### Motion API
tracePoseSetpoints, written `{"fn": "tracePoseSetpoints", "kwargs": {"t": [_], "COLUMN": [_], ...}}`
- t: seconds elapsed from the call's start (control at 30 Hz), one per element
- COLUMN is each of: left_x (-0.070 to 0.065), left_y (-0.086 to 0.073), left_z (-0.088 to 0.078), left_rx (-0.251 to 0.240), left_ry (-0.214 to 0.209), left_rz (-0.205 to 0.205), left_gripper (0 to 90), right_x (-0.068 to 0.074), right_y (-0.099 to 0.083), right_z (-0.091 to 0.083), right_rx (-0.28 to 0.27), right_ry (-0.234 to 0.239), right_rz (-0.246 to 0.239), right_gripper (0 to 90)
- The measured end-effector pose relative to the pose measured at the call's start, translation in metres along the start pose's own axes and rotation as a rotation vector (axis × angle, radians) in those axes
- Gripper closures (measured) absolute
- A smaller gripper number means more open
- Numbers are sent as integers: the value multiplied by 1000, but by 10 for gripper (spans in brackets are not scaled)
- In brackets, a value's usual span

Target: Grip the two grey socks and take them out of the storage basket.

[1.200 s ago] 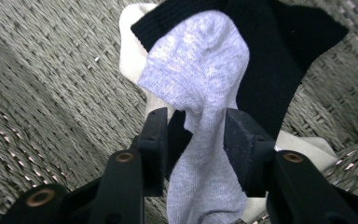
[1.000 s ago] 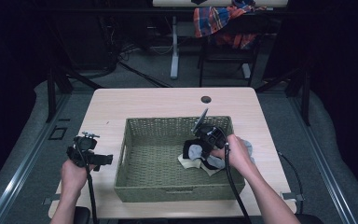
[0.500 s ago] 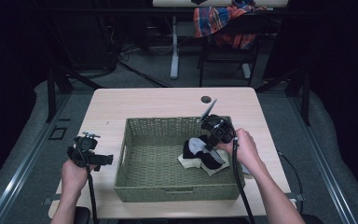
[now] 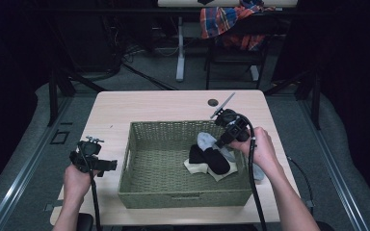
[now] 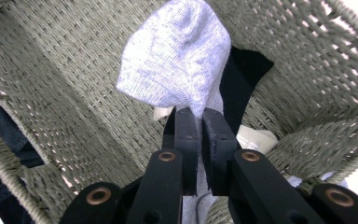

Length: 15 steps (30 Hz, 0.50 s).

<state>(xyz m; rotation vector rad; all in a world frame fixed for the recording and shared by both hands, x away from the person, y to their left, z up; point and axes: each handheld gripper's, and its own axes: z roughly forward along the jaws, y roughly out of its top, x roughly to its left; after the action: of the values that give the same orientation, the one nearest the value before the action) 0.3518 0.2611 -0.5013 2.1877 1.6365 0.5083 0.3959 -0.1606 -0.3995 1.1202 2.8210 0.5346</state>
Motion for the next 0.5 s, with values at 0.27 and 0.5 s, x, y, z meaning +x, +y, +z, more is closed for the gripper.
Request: {"fn": "tracePoseSetpoints", "kwargs": {"t": [0.27,0.5], "left_x": [0,-1], "left_y": [0,0], "left_z": [0,0], "left_rx": [-1,-2], "left_ry": [0,0], "left_rz": [-2,-2], "left_gripper": [7,7], "right_x": [2,2], "right_y": [-1,-5], "right_z": [-19,-31], "right_rx": [-35,-80], "right_ry": [-14,-19], "right_rz": [-15,-1], "right_gripper": [858,858]}}
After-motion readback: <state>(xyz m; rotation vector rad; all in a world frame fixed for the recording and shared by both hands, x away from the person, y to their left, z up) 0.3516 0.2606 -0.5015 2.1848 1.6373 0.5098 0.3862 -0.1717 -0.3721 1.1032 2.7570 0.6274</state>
